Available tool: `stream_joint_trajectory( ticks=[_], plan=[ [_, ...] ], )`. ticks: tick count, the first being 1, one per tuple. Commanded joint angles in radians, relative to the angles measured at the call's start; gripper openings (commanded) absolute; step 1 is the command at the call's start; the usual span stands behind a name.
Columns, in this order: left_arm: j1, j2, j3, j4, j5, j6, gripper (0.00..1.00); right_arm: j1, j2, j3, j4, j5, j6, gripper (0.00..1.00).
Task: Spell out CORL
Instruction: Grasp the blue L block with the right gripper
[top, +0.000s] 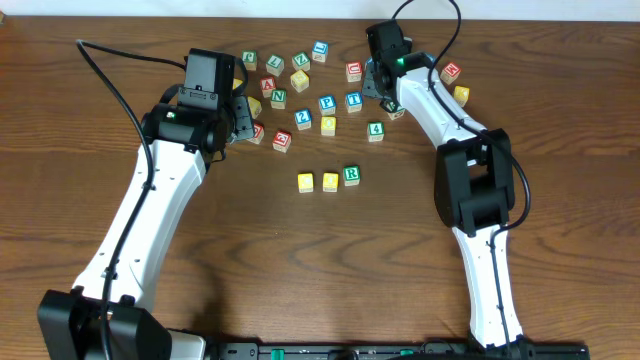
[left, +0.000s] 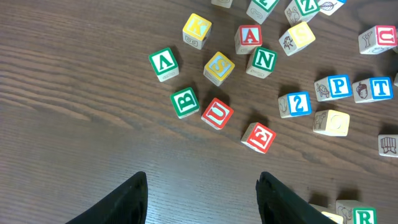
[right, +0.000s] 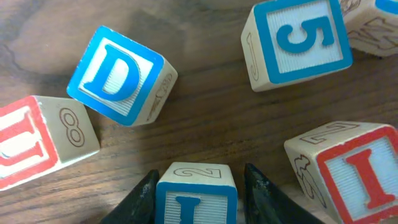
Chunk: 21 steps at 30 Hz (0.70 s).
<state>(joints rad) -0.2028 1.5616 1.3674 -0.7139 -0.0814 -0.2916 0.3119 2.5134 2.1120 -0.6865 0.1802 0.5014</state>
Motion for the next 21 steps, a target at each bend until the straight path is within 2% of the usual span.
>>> stream_joint_trajectory(
  ticks=[1, 6, 12, 16, 21],
  plan=[
    [0.005, 0.004, 0.011, -0.003, -0.009, -0.009, 0.56, -0.009, 0.008, 0.0, -0.002, 0.008, 0.014, 0.31],
    [0.005, 0.004, 0.011, -0.003, -0.009, -0.009, 0.56, -0.015, -0.002, 0.005, -0.002, 0.0, -0.011, 0.25],
    [0.005, 0.004, 0.011, -0.003, -0.009, -0.009, 0.56, -0.016, -0.105, 0.019, -0.018, -0.007, -0.074, 0.25],
    [0.005, 0.004, 0.011, -0.003, -0.009, -0.009, 0.56, -0.016, -0.266, 0.019, -0.118, -0.043, -0.13, 0.23],
    [0.005, 0.004, 0.011, -0.003, -0.009, -0.009, 0.56, -0.009, -0.394, 0.019, -0.42, -0.109, -0.137, 0.24]
  ],
)
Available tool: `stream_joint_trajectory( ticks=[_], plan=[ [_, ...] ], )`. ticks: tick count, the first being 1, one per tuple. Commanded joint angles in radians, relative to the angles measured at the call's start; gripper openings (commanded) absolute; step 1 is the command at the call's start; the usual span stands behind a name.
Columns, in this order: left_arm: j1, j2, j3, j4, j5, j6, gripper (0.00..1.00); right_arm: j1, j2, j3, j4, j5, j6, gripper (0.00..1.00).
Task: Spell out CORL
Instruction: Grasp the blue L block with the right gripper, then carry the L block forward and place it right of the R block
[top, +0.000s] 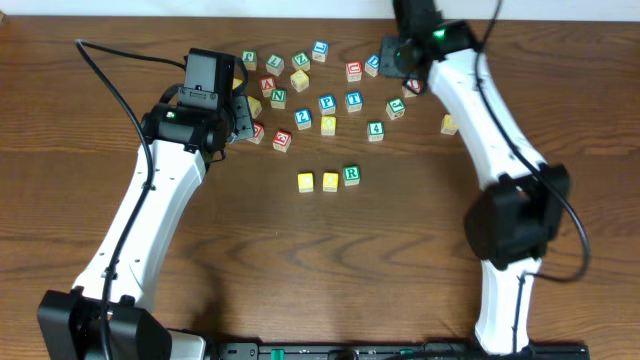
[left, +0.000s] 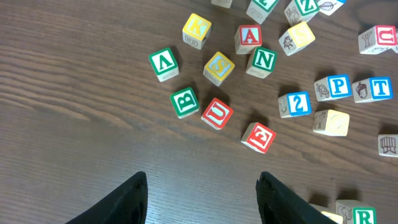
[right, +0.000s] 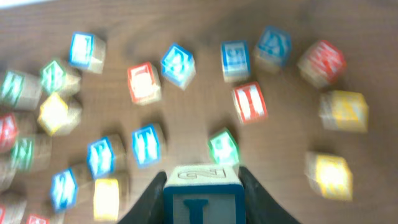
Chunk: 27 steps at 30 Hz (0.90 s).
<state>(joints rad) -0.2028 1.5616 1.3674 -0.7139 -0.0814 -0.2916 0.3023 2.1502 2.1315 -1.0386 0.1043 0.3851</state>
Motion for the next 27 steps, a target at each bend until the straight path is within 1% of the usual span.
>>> stream_joint_trajectory(
  ticks=[1, 3, 4, 7, 11, 16, 21, 25, 27],
  plan=[
    [0.005, 0.004, 0.011, -0.003, -0.009, -0.009, 0.56, 0.003, -0.037, 0.0, -0.148, -0.033, -0.02, 0.24],
    [0.005, 0.004, 0.011, -0.003, -0.009, -0.009, 0.56, 0.013, -0.028, -0.008, -0.266, -0.033, -0.02, 0.24],
    [0.005, 0.004, 0.011, -0.003, -0.009, -0.009, 0.56, 0.018, -0.024, -0.016, -0.293, -0.033, -0.02, 0.23],
    [0.005, 0.004, 0.011, -0.003, -0.009, -0.009, 0.56, 0.039, -0.02, -0.09, -0.312, -0.033, -0.02, 0.22],
    [0.005, 0.004, 0.011, -0.003, -0.009, -0.009, 0.56, 0.075, -0.02, -0.275, -0.234, -0.044, -0.01, 0.22],
    [0.005, 0.004, 0.011, -0.003, -0.009, -0.009, 0.56, 0.124, -0.02, -0.455, -0.057, -0.074, 0.003, 0.23],
    [0.005, 0.004, 0.011, -0.003, -0.009, -0.009, 0.56, 0.167, -0.02, -0.554, 0.066, -0.074, 0.003, 0.27],
    [0.005, 0.004, 0.011, -0.003, -0.009, -0.009, 0.56, 0.177, -0.02, -0.582, 0.097, -0.071, 0.011, 0.27],
    [0.005, 0.004, 0.011, -0.003, -0.009, -0.009, 0.56, 0.176, -0.02, -0.582, 0.098, -0.072, 0.011, 0.3]
  ],
)
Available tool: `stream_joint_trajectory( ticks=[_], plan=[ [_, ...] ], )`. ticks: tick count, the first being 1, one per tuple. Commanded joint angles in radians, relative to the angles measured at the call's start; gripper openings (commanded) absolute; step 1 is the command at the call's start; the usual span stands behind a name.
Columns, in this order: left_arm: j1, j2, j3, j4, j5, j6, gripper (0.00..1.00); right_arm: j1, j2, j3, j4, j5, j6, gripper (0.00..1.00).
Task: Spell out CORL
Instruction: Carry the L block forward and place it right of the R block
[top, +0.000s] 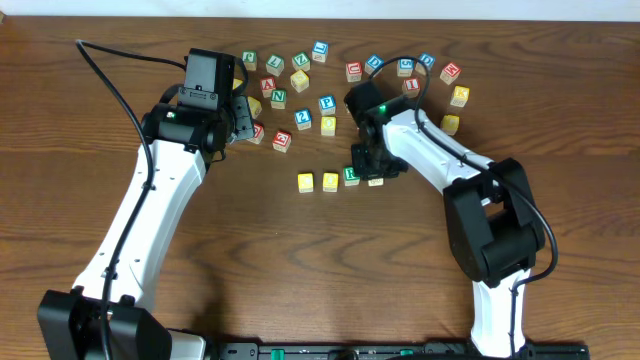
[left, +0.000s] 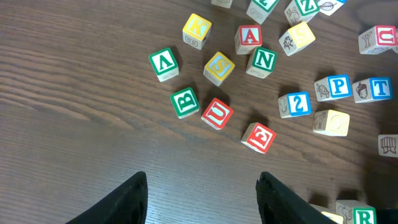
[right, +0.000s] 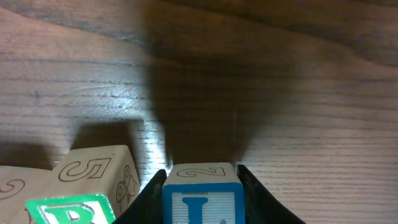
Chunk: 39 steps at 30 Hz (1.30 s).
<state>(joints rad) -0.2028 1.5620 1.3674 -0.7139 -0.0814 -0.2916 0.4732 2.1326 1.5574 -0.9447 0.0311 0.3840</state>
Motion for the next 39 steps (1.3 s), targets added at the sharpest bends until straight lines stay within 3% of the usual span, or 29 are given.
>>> stream_joint_trajectory(
  ticks=[1, 5, 11, 20, 30, 39],
  plan=[
    [0.005, 0.004, 0.011, -0.003, -0.01, -0.009, 0.56, 0.005, -0.002, -0.008, 0.004, 0.001, 0.013, 0.33],
    [0.005, 0.004, 0.011, -0.003, -0.009, -0.009, 0.56, 0.005, -0.002, -0.008, 0.003, 0.0, 0.012, 0.4],
    [0.005, 0.004, 0.011, -0.003, -0.009, -0.009, 0.56, 0.003, -0.003, 0.01, 0.003, 0.0, 0.012, 0.34],
    [0.005, 0.004, 0.011, -0.003, -0.009, -0.009, 0.56, 0.003, -0.035, 0.19, -0.068, 0.012, 0.006, 0.34],
    [0.005, 0.004, 0.011, -0.003, -0.009, -0.009, 0.56, 0.061, -0.001, 0.194, 0.003, -0.094, 0.031, 0.28],
    [0.005, 0.003, 0.011, 0.037, -0.009, -0.009, 0.56, 0.001, -0.001, 0.195, -0.029, -0.128, 0.013, 0.26]
  ],
)
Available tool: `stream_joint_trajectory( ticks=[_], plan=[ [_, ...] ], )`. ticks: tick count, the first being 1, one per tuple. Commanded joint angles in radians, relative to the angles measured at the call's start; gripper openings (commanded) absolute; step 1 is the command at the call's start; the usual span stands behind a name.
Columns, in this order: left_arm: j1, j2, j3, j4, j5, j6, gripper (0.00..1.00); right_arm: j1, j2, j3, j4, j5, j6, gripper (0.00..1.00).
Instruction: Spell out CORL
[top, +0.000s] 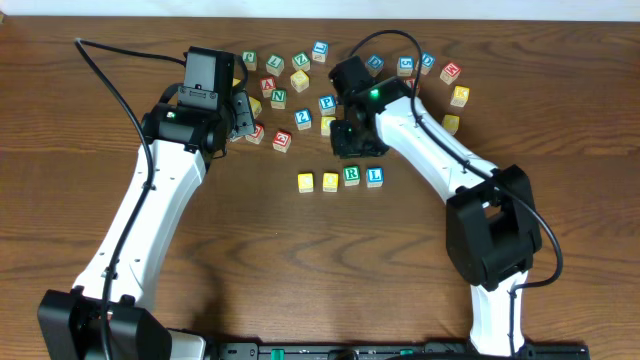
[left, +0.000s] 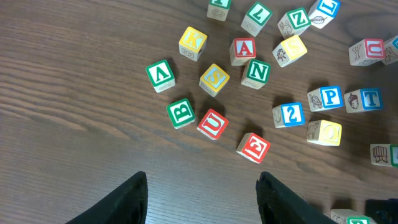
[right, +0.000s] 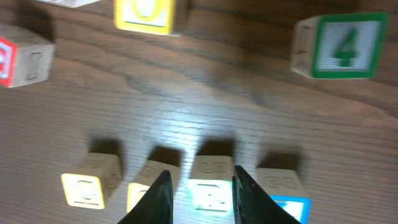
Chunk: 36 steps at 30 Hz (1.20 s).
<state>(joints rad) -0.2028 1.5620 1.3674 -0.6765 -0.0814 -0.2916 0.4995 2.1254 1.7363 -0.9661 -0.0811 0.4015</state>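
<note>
Four blocks stand in a row on the table: a yellow C block (top: 305, 182), a yellow O block (top: 330, 181), a green R block (top: 352, 175) and a blue L block (top: 374, 177). My right gripper (top: 350, 140) hangs just beyond the row, open and empty. In the right wrist view the row lies under its fingers (right: 200, 177), with the R block (right: 211, 194) between them and the L block (right: 287, 200) to the right. My left gripper (left: 202, 202) is open over bare wood near the loose blocks at the far left.
Several loose letter and number blocks lie scattered along the far side of the table (top: 300, 80), among them a green 4 (right: 341, 46), a red U (left: 212, 124) and a green B (left: 181, 113). The near half of the wooden table (top: 320, 270) holds only the arms.
My right gripper has let go of the blue L block, which now stands right of the R, and has pulled back above the row. The left wrist view has shifted a little.
My right gripper was shut on the blue L block among the loose blocks at the far right. Then it held the block high over the table. Then it had the block down beside the R. Now the block stands free in the row.
</note>
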Motion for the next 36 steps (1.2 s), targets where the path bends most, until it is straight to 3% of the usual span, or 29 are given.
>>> stream_joint_trajectory(
  ticks=[1, 5, 8, 11, 21, 28, 36],
  plan=[
    [0.005, 0.003, 0.011, -0.002, -0.009, -0.009, 0.56, -0.034, 0.006, 0.016, -0.01, -0.016, -0.007, 0.26],
    [0.005, 0.003, 0.011, -0.012, -0.009, -0.009, 0.55, -0.065, -0.014, 0.026, -0.036, -0.015, -0.017, 0.2],
    [0.005, 0.006, 0.008, -0.076, 0.043, -0.029, 0.22, -0.094, -0.066, 0.026, -0.047, -0.007, -0.037, 0.22],
    [0.005, 0.008, -0.027, -0.093, 0.11, -0.052, 0.08, -0.124, -0.112, 0.026, -0.048, 0.012, -0.044, 0.3],
    [-0.008, 0.034, -0.253, 0.041, 0.214, -0.076, 0.08, -0.233, -0.145, 0.025, -0.071, 0.026, -0.06, 0.33],
    [-0.096, 0.212, -0.261, 0.127, 0.258, -0.055, 0.07, -0.263, -0.145, 0.025, -0.08, 0.026, -0.07, 0.37],
    [-0.128, 0.238, -0.261, 0.145, 0.277, -0.054, 0.07, -0.264, -0.145, 0.025, -0.082, 0.026, -0.07, 0.41]
  ],
)
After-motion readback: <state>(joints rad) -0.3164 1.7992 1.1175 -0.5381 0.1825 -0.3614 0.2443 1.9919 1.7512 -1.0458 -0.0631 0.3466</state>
